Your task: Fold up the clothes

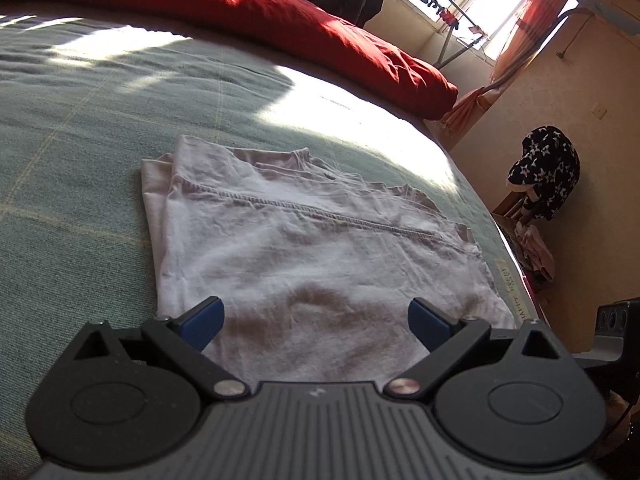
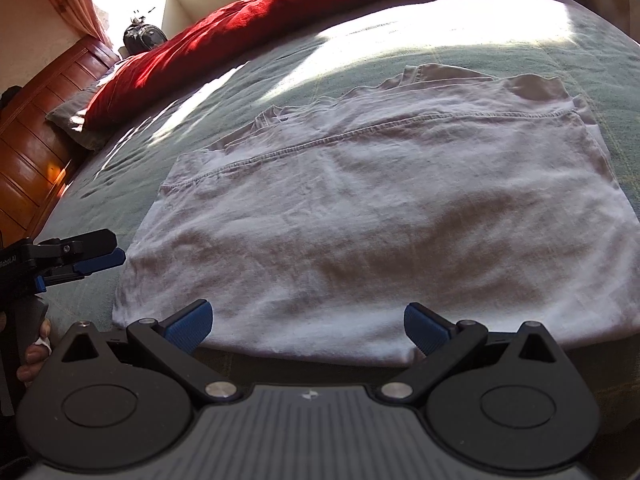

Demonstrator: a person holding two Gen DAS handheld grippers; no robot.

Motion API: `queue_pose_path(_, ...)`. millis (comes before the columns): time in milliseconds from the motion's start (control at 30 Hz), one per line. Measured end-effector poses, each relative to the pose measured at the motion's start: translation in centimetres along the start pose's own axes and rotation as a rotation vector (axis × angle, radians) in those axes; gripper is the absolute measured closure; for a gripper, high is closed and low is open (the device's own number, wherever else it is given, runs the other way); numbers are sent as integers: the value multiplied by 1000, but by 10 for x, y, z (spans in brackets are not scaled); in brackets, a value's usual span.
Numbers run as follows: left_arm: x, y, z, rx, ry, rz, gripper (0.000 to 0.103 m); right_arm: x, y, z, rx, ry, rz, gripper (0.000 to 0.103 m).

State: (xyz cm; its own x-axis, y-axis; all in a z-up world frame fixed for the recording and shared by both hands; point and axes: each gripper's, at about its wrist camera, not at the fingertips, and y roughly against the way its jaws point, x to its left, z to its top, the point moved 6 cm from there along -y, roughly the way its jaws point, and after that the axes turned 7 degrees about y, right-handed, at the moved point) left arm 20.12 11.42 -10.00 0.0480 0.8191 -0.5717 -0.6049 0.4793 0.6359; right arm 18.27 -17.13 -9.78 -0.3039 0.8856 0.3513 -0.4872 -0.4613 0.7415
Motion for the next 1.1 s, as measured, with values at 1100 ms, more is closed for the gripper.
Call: queue_pose_path(1100, 90, -45, 66, 124, 339, -234, 4, 38, -71, 35, -43, 193, 130, 0)
